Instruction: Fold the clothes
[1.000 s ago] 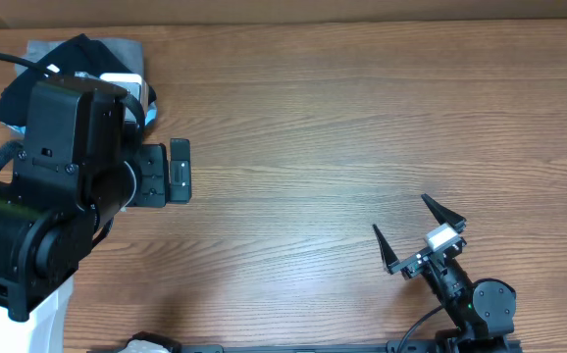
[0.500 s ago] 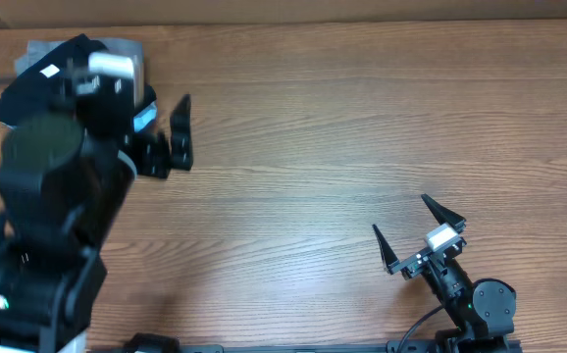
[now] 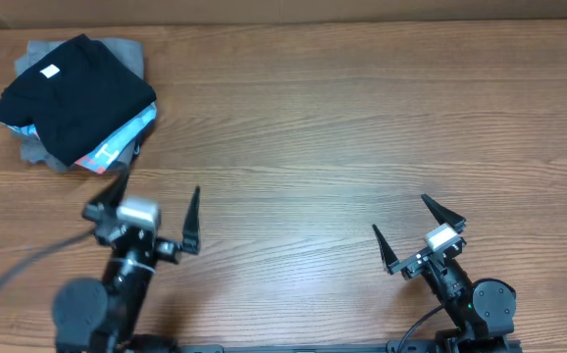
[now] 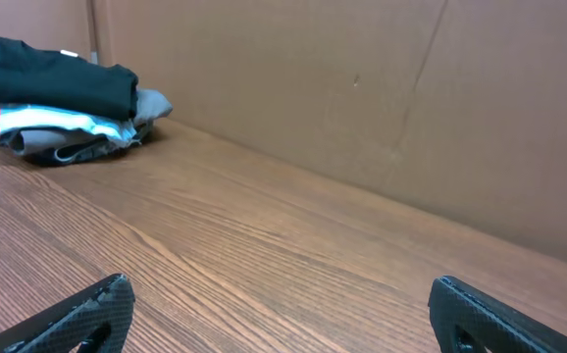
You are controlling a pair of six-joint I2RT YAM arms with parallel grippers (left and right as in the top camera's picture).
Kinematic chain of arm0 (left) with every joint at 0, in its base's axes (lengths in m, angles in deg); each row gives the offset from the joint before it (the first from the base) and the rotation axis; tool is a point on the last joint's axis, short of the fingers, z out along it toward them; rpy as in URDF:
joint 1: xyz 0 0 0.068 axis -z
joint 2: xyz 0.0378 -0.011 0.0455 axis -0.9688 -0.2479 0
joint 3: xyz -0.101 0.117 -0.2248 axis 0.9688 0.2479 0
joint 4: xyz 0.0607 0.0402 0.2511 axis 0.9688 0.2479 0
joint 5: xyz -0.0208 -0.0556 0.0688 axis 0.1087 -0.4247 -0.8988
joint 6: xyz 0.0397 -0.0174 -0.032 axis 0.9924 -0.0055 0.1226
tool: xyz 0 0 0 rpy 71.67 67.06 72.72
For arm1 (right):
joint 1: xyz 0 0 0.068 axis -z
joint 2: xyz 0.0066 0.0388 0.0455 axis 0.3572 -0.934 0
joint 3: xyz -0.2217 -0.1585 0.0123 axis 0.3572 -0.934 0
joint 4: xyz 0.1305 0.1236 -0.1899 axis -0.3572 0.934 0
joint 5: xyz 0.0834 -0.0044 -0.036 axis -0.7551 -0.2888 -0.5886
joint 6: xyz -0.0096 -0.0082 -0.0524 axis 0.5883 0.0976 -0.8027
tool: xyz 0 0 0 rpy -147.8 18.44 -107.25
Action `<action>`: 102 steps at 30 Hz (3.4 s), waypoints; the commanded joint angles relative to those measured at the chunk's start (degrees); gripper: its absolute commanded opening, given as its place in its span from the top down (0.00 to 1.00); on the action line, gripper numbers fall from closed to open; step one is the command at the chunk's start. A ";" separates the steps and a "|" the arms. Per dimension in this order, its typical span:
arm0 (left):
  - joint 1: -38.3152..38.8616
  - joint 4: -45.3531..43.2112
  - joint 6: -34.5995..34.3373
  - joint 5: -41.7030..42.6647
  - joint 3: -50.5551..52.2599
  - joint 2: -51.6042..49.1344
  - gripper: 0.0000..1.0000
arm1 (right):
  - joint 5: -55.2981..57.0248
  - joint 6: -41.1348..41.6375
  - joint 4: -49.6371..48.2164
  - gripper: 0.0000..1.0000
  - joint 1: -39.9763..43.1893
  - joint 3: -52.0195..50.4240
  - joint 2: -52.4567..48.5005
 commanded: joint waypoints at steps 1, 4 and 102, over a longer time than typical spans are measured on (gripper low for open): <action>-0.48 -2.73 1.51 0.85 8.09 7.89 0.00 | -0.07 0.04 -0.15 0.00 -0.33 -0.57 0.46; -0.46 -3.96 1.49 0.87 13.68 13.92 0.00 | -0.07 0.04 -0.15 0.00 -0.33 -0.57 0.46; -0.44 -11.30 -1.44 0.87 32.15 18.45 0.00 | -0.07 0.04 -0.15 0.00 -0.33 -0.57 0.46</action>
